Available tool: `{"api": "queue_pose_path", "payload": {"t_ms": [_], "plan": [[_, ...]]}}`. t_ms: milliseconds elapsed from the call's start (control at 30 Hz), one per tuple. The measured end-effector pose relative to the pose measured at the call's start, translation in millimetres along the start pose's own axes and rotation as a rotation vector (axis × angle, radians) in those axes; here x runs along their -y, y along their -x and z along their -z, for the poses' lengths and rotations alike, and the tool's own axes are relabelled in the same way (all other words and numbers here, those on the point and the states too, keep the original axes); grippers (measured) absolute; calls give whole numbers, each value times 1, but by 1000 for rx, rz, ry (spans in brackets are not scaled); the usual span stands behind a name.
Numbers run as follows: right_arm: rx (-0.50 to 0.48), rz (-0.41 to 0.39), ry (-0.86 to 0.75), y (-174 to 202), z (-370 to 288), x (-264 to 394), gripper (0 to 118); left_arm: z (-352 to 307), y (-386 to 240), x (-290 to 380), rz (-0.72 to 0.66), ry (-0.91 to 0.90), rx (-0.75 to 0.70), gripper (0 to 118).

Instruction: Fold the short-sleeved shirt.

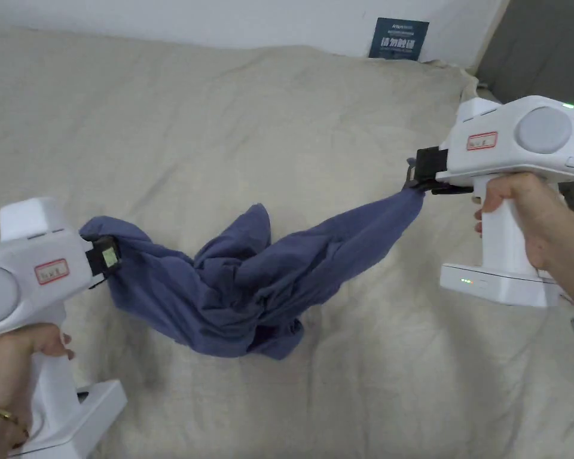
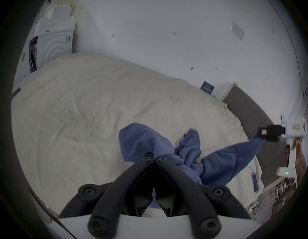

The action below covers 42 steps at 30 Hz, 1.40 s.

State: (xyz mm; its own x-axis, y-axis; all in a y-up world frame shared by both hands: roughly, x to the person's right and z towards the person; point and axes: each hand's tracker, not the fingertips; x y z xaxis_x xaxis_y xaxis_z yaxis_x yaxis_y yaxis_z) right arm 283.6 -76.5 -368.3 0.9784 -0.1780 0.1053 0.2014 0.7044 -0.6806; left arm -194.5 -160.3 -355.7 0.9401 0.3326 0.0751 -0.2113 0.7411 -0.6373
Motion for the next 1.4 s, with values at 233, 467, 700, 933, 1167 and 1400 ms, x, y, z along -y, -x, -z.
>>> {"api": "queue_pose_path", "payload": {"t_ms": [233,467,700,933,1167,1400], "plan": [[62,-12,-204,-26,-119,-18,5,-73,3,-75,-26,-215,9,0],[115,-25,-404,-34,-215,-61,5,-146,-26,-161,71,-411,3,0],[193,-75,-520,-21,-266,-117,5,-193,-69,-248,181,-493,-21,0],[310,-111,-548,-13,-265,-185,5,-172,-108,-308,282,-455,-121,0],[399,-53,-575,-22,-225,-248,5,-101,-134,-356,335,-398,-206,0],[428,17,-579,-44,-161,-289,5,-13,-144,-380,294,-363,-227,0]]}}
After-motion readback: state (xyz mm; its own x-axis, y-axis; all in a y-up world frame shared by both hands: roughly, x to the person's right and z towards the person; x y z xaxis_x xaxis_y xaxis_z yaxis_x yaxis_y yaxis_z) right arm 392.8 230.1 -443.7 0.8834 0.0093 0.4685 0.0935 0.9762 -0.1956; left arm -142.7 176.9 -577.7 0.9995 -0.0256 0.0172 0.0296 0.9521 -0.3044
